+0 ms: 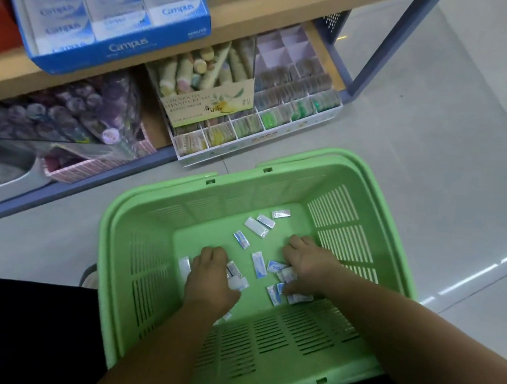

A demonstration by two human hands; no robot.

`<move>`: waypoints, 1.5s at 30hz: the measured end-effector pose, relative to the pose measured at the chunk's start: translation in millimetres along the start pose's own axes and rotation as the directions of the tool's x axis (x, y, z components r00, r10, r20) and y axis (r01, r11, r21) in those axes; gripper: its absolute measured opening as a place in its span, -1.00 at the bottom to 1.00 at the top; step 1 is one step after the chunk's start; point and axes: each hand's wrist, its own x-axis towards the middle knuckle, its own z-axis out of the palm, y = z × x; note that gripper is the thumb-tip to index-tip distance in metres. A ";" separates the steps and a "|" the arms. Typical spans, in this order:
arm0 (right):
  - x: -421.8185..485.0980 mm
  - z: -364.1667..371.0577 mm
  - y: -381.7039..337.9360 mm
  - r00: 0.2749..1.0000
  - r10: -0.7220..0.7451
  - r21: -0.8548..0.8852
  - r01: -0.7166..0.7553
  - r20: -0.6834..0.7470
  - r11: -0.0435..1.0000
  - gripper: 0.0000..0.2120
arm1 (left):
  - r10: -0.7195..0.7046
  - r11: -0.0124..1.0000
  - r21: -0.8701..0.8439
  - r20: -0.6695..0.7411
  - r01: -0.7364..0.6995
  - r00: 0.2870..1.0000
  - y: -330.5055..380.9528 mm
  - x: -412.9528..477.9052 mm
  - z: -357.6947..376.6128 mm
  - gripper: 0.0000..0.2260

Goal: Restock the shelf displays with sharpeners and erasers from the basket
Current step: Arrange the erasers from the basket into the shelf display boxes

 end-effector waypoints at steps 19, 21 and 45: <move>26.3 -3.6 -17.5 0.939 0.329 0.606 -0.207 -0.096 0.768 -0.18 | -0.121 0.986 -0.119 -0.022 0.117 0.992 3.4 38.8 -21.2 -0.51; 30.9 -5.2 -15.0 0.941 0.324 0.655 -0.186 -0.095 0.733 -0.22 | -0.103 0.979 -0.177 -0.006 0.101 0.995 2.9 39.6 -24.2 -0.53; -20.6 -98.7 -7.6 0.971 0.235 0.965 -0.096 0.038 0.242 -0.78 | 0.127 0.931 -0.362 0.223 -0.039 0.967 51.0 3.5 -116.3 -0.89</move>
